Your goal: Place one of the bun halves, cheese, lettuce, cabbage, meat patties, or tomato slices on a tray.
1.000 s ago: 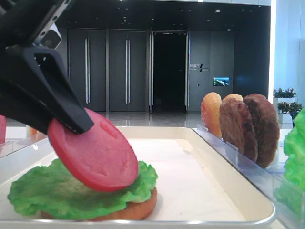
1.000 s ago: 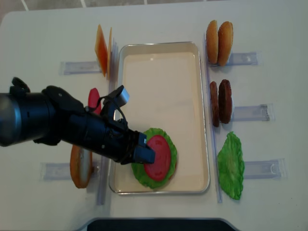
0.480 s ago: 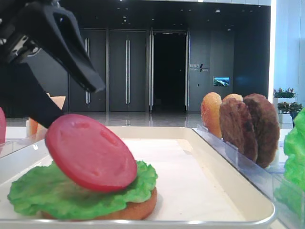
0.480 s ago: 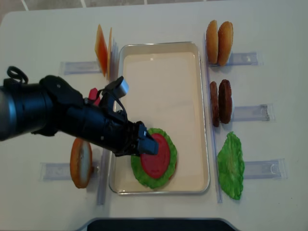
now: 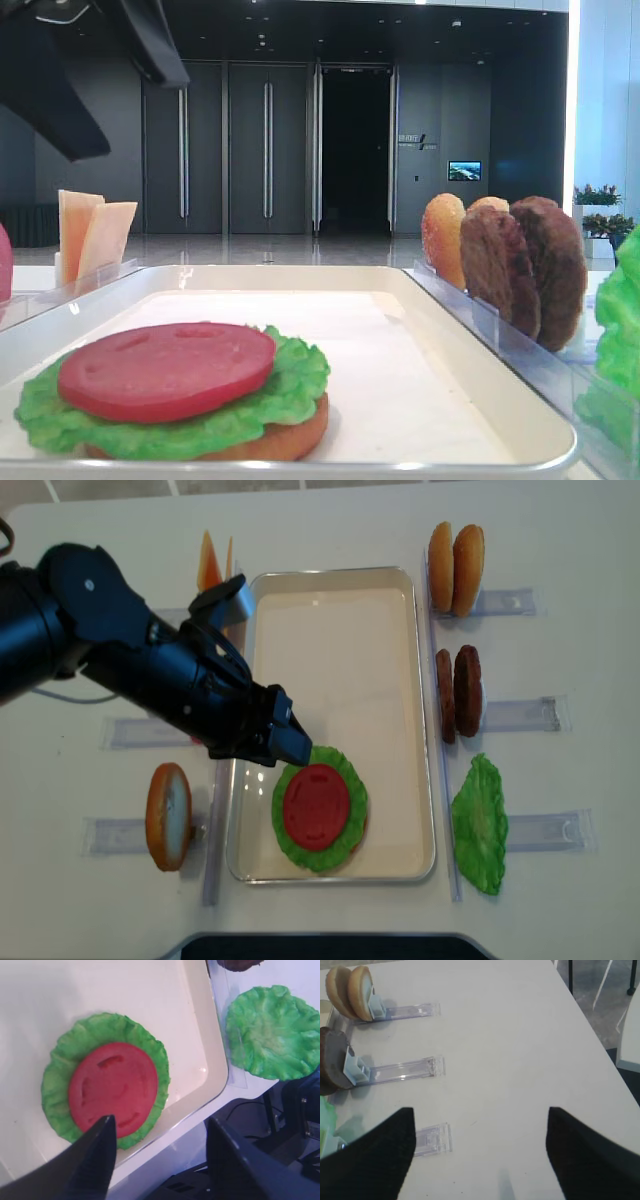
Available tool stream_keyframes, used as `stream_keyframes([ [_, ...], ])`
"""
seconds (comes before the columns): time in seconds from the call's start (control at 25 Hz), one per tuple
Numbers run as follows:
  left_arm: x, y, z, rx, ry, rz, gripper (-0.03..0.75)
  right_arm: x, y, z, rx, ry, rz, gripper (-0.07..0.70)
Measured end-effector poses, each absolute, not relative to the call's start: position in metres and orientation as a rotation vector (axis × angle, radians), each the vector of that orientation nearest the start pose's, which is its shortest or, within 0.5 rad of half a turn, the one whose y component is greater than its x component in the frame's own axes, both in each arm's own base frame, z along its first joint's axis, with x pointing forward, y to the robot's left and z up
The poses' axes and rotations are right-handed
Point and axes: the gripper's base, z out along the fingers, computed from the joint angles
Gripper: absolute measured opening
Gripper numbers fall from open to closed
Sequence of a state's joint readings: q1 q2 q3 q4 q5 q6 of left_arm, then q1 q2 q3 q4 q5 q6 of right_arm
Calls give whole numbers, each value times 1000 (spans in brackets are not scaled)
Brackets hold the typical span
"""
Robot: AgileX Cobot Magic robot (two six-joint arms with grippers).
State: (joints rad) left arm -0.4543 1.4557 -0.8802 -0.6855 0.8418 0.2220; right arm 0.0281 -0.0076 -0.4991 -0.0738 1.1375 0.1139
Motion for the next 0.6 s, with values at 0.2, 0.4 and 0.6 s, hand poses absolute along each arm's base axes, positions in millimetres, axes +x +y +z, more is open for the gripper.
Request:
stream_keyframes([
  [0.2, 232, -151, 257, 411, 2824, -700, 438, -9, -6, 271, 98, 2110, -4, 542],
  [0.4, 243, -140, 274, 415, 2836, -494, 440, -9, -6, 271, 98, 2110, -4, 542],
  [0.6, 255, -109, 285, 343, 2880, -304, 440, -9, -6, 271, 98, 2110, -4, 542],
])
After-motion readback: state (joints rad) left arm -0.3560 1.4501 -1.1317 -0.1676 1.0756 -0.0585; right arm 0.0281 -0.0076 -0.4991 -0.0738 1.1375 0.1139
